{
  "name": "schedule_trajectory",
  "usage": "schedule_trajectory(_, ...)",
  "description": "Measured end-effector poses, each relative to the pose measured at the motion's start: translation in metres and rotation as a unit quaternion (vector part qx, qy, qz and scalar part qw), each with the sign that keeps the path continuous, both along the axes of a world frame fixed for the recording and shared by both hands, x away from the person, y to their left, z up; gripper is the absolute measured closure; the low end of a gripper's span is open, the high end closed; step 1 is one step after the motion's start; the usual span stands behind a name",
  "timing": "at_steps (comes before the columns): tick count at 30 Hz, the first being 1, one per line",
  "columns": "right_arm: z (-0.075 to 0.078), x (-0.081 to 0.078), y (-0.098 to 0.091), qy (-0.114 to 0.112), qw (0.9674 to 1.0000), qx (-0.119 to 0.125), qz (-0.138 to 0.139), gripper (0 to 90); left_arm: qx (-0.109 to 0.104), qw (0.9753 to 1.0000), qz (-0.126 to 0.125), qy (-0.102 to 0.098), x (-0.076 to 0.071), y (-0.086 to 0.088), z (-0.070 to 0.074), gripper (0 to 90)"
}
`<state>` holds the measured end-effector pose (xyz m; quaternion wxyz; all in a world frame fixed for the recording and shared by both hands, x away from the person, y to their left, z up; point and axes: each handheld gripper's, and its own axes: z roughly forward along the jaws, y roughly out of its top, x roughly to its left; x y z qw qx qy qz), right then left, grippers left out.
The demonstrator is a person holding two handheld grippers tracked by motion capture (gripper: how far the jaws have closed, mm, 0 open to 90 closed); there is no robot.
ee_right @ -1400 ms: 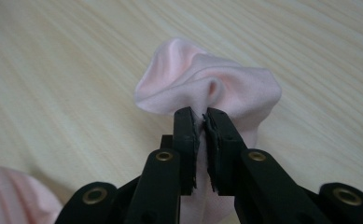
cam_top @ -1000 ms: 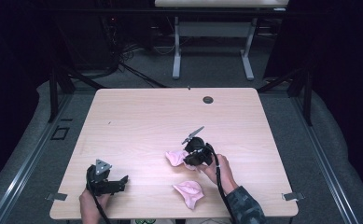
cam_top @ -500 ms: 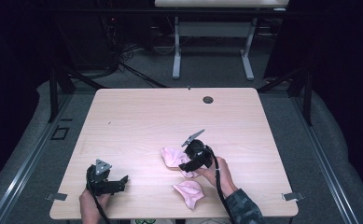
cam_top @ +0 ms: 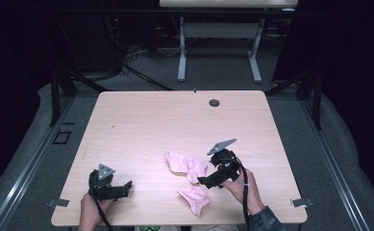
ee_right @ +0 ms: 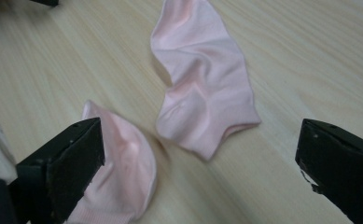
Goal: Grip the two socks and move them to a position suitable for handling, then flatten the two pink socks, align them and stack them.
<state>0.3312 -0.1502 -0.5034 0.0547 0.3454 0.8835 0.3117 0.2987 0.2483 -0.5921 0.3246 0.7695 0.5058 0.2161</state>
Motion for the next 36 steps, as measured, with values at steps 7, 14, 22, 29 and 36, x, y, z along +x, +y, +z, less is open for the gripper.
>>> schedule_trajectory(7, 0.001, -0.023, -0.023, -0.005, 0.9996, 0.018, -0.022, 2.0, 0.002, 0.9998, 0.017, 0.013, -0.001, 0.001, 0.003, 3.7)
schedule_trajectory(14, -0.005, -0.038, -0.034, -0.007, 0.9992, 0.026, -0.030, 9.3, -0.040, 0.9990, 0.020, -0.004, -0.012, -0.002, 0.017, 4.8)
schedule_trajectory(22, -0.015, -0.044, -0.036, -0.004, 0.9986, 0.033, -0.041, 17.7, -0.037, 0.9985, -0.042, 0.000, -0.025, -0.036, 0.032, 5.8)
schedule_trajectory(29, -0.021, -0.049, -0.034, 0.004, 0.9986, 0.028, -0.045, 20.7, -0.016, 0.9918, -0.126, -0.015, -0.038, -0.083, 0.047, 12.2)
schedule_trajectory(36, -0.022, -0.055, -0.037, 0.004, 0.9981, 0.029, -0.054, 24.8, 0.002, 0.9773, -0.211, -0.020, -0.045, -0.130, 0.054, 24.2)
